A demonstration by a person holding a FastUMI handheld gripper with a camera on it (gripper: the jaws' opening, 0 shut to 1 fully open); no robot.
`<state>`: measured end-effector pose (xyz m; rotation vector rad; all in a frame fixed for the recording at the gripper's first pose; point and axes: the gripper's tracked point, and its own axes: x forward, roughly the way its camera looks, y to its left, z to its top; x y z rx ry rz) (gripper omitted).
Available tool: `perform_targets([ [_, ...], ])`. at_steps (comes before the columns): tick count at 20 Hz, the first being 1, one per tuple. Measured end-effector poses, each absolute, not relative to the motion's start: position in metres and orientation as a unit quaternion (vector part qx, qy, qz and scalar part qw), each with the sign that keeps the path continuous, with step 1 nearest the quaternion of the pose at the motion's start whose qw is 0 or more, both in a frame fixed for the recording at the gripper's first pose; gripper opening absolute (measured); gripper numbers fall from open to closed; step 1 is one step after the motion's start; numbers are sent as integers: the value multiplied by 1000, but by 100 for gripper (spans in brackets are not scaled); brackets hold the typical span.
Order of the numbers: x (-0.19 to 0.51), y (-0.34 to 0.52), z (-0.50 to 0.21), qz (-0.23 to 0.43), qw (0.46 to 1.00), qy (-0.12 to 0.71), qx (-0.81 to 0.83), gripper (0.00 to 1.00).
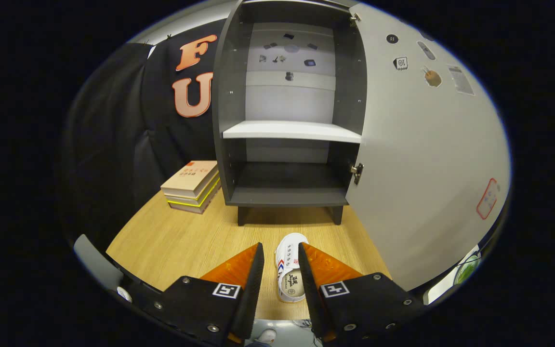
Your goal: Open the shoe cabinet door, grab the shoes and put them into the shoe cabinet, then close the shoe cabinet door.
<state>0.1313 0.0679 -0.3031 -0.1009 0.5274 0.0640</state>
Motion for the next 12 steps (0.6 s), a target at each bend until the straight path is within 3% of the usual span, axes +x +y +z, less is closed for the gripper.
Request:
perform_targets([
  [12, 153, 62, -420, 36, 932, 360, -28, 46],
])
